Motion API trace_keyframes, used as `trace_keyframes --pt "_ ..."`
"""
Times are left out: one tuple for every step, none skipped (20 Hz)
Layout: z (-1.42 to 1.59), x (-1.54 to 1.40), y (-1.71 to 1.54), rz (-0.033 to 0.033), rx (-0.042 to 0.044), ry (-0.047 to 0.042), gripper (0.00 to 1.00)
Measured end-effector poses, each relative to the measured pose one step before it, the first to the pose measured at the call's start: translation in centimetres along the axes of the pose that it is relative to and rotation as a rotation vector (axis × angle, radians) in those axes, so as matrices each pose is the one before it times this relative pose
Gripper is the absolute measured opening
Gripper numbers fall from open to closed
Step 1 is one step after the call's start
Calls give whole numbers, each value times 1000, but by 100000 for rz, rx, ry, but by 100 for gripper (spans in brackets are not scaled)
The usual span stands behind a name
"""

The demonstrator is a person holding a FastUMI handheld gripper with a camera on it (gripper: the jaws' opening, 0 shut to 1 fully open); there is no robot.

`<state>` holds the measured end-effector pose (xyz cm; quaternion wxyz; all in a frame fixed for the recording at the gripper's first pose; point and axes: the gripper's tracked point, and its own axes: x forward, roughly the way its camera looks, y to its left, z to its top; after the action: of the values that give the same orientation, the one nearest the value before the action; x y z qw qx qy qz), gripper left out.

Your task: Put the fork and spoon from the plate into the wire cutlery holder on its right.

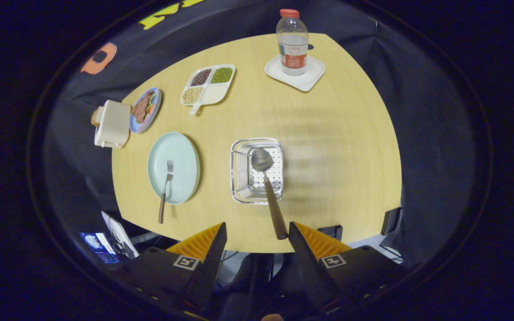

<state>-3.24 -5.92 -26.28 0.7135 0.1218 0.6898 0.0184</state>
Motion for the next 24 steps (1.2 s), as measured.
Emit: trace_keyframes --pt "385 -145 15 -1332 -1078 -2604 89" --pt "441 -163 162 -1298 -1841 -3176 93" --pt "504 -446 270 -1854 -2584 -3320 97" --pt "498 -385 458 -1388 -3710 -3695 97" --pt "577 -934 561 -1203 -3422 -4369 97" --pt "617 -753 1102 -390 -2886 -4453 97" --pt "332 -737 1416 237 -3106 -3960 97" --pt "376 -618 1572 572 -2908 -3541 97" --pt "274 -441 1943 1173 -2982 -3214 97" --pt "201 -323 1855 1033 -2696 -2498 97" --pt "1 28 2138 1438 -1964 -1451 97" --pt "-341 225 1996 1754 -819 398 97" --pt "-705 637 2041 2569 578 1488 97" --pt "-878 619 1781 2637 829 2916 97" --pt "-873 876 1646 2254 1185 2707 97" --pt "-706 835 1159 1002 1276 2328 97" --pt "-611 1059 1047 640 1216 1879 97" --pt "-475 848 861 109 919 1439 97" --pt "-340 891 885 -109 1086 891 97" --pt "-272 923 751 -357 1059 888 97" --pt "-302 905 862 -108 1103 906 97" --pt "-410 980 895 232 1704 1274 97" --pt "-465 1092 934 209 1396 1777 97" --pt "-554 994 726 -74 1246 2101 97"
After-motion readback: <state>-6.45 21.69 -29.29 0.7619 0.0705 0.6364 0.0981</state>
